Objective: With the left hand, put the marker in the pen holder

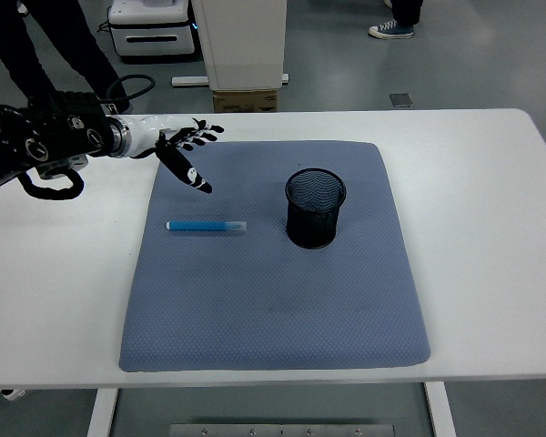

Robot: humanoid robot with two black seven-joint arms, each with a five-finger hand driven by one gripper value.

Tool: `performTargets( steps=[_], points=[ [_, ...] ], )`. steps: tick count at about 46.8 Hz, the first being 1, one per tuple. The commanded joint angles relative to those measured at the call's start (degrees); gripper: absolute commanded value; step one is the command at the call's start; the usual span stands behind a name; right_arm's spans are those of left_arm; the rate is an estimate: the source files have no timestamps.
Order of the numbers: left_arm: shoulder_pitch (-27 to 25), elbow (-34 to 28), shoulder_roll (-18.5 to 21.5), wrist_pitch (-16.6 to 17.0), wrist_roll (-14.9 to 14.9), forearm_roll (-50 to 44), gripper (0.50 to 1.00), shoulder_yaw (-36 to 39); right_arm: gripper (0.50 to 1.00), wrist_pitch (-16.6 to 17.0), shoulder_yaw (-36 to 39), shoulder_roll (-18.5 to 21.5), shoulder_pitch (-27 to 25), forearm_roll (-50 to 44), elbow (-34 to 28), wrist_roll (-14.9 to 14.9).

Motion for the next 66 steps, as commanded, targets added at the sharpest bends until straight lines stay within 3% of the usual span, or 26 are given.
performTargets(
  steps=[1,13,20,23,39,49,66],
  points=[
    [-0.26,-1.12,-0.11,-0.06,0.04,4.03,1.0,0.23,1.0,-0.01,0.0,0.0,0.02,0.0,0.01,0.01],
    [-1.93,-2.18,-2.83,-0.86,0.66,10.44,1.0,0.58,1.0,0.08,0.0,0.0,0.02,0.0,0.01,0.01],
    [-2.28,-2.36,-6.7,-1.29,1.36,16.69,1.0,1.63,1.0,0.08,0.0,0.0,0.02,0.0,0.01,0.01],
    [-2.54,-2.36,-7.32,-1.73,2.76,16.96,1.0,3.56,1.0,0.08,0.0,0.0,0.02,0.0,0.01,0.01],
    [-4.3,-2.36,-9.34,-2.08,3.12,16.96,1.0,6.56,1.0,0.08,0.0,0.0,0.02,0.0,0.01,0.01],
    [-6.06,-2.45,-11.27,-7.97,3.3,16.96,1.0,6.56,1.0,0.08,0.0,0.0,0.02,0.0,0.01,0.01],
    [-8.78,-2.45,-13.12,-11.93,5.84,17.92,1.0,8.58,1.0,0.08,0.0,0.0,0.02,0.0,0.01,0.01]
  ],
)
